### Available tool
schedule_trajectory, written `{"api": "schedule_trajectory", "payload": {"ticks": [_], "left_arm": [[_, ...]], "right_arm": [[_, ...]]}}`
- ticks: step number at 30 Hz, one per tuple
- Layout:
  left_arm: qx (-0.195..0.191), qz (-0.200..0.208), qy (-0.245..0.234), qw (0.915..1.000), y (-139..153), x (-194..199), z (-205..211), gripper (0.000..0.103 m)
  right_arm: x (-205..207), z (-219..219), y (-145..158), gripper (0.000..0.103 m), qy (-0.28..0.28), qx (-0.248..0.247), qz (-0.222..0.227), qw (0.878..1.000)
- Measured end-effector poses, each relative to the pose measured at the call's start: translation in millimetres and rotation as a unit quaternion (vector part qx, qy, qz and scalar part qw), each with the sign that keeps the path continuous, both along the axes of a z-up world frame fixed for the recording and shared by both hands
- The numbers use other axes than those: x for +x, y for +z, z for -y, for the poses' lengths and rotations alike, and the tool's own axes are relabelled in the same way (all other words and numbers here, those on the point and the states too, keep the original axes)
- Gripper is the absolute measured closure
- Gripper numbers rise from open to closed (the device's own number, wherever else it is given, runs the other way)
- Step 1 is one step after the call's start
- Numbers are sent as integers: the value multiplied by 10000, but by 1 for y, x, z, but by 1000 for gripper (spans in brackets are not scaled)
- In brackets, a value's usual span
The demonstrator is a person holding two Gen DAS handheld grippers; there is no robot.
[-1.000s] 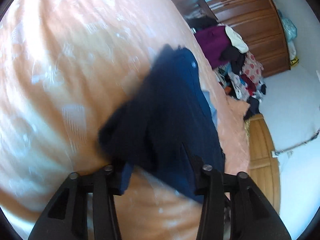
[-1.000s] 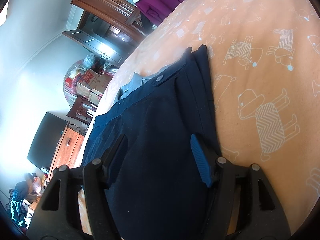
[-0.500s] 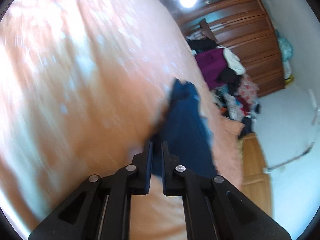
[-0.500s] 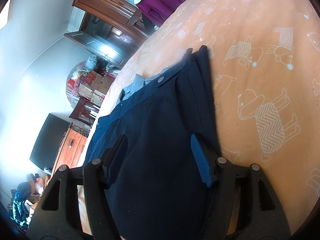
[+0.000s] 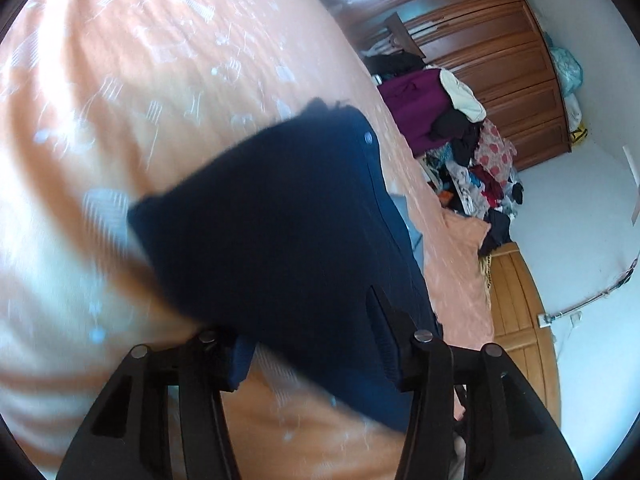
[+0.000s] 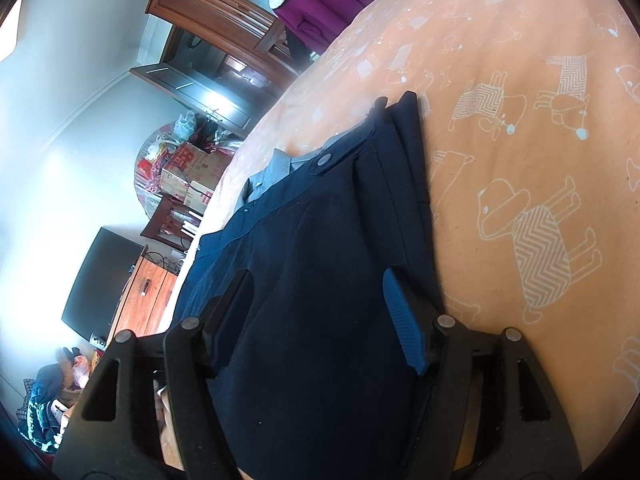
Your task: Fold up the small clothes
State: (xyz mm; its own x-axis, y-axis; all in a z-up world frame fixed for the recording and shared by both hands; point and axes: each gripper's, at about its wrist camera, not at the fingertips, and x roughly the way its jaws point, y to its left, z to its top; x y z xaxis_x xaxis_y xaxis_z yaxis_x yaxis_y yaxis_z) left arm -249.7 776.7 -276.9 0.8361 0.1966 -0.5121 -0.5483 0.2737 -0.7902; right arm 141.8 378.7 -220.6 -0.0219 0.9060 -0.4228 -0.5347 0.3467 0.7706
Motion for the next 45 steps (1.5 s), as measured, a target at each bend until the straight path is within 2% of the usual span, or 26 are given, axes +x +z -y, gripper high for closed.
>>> {"api": "schedule_trajectory", "payload": {"ticks": [1,2,3,4,6,11,14,16,18,21,23,24,27,28,30,31,33,35,36,37,38,40,42,44,45], "left_arm": [[-27,-11,39,10000,-3,1,-6,74],[-79,22,94,9999,-7,3,-10,79],[-136,84,118,9998,-11,1,-17,87],[-168,128,164,9996,-13,0,-21,90],[-41,67,170,9998,-10,7,-21,92],[-211,163,205,9994,-14,12,-31,87],[-209,272,86,9994,-15,14,-41,89],[119,127,-86,9998,-3,21,-41,96],[659,-60,-352,9972,20,30,-31,101],[1568,-368,-707,9844,63,49,-5,101],[2070,-458,-972,9724,87,66,15,100],[2334,-500,-1137,9644,99,76,28,100],[3084,-608,-1747,9331,129,114,78,100],[3298,-683,-1982,9205,135,127,96,100],[3629,-807,-2463,8951,141,155,133,99],[3728,-870,-2702,8834,140,168,149,99],[3804,-997,-3236,8606,128,196,181,97],[3705,-1178,-3767,8408,102,224,212,96],[3633,-1253,-3922,8358,91,233,220,96],[3535,-1302,-4011,8350,84,239,226,96],[3455,-1340,-4042,8363,77,243,229,96],[3300,-1383,-3997,8439,70,248,229,96],[3214,-1312,-3948,8507,71,249,226,96],[3236,-1228,-3909,8529,81,251,223,96],[3233,-1162,-3863,8560,85,245,219,96]], "right_arm": [[0,0,1,37,2,7,-2,10000],[0,0,0,37,4,10,-3,10000],[0,0,1,37,7,14,-3,10000],[0,0,1,36,9,18,-3,10000],[0,0,1,36,9,10,0,10000],[-2,-1,2,35,0,-48,48,10000],[-6,-8,12,35,-15,-452,169,9988],[-10,-8,25,34,-58,-765,148,9969],[-19,-4,42,34,-4,-814,206,9965],[-35,4,81,29,97,-679,634,9956],[-38,0,104,19,96,-463,798,9957],[-36,-6,113,16,127,-339,800,9961],[-30,-38,123,7,422,21,517,9978],[-26,-53,122,1,651,220,254,9973],[-18,-83,110,0,1038,669,-534,9909],[-14,-97,103,0,1253,886,-919,9839],[-5,-112,88,0,1440,1159,-1382,9730],[7,-122,56,0,1327,1137,-1771,9686],[11,-126,39,0,1271,964,-1963,9675],[13,-128,19,6,1162,619,-2149,9677],[13,-129,4,22,1146,396,-2208,9677],[14,-124,-4,34,1173,254,-2072,9709],[17,-116,0,30,1112,416,-2106,9703],[22,-100,12,12,903,553,-1968,9747],[25,-89,20,10,779,652,-1856,9774]]}}
